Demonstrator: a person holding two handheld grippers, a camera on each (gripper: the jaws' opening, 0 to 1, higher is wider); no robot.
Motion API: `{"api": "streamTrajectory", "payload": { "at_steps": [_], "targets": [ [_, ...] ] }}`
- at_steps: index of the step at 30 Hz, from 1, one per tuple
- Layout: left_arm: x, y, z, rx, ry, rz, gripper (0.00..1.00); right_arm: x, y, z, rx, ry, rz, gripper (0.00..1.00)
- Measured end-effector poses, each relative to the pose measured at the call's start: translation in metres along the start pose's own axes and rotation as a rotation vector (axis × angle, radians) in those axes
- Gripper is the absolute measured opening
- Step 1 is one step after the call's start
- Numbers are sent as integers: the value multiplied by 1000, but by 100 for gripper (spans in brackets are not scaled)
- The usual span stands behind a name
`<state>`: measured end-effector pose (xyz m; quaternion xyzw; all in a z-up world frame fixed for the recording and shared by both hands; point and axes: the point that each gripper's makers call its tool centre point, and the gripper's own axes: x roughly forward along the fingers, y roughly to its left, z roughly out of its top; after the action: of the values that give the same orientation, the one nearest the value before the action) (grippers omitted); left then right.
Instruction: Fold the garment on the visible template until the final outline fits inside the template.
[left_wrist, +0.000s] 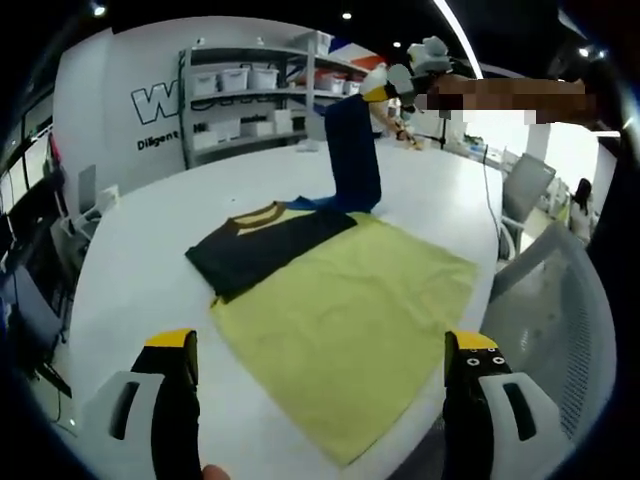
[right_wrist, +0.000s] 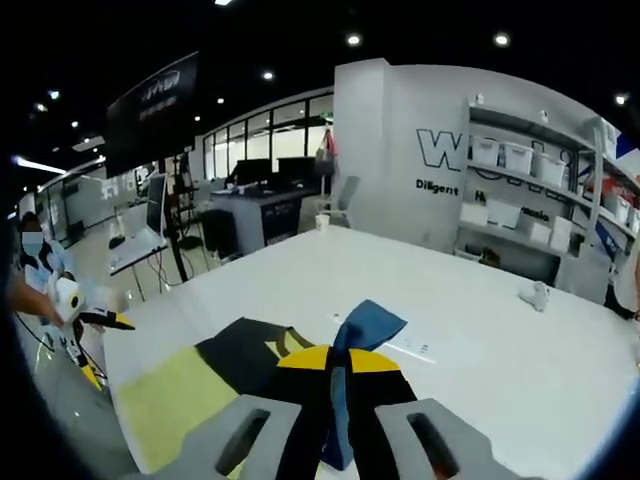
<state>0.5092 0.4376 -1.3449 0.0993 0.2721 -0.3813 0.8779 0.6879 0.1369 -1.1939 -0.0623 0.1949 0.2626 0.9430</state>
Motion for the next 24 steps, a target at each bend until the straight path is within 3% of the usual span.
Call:
{"api": "streamTrajectory", "payload": {
  "at_steps": [24],
  "targets": [
    [-2, 6, 1, 10, -3, -20, 99, 38, 30, 11, 81, -17, 18, 0]
  ]
}}
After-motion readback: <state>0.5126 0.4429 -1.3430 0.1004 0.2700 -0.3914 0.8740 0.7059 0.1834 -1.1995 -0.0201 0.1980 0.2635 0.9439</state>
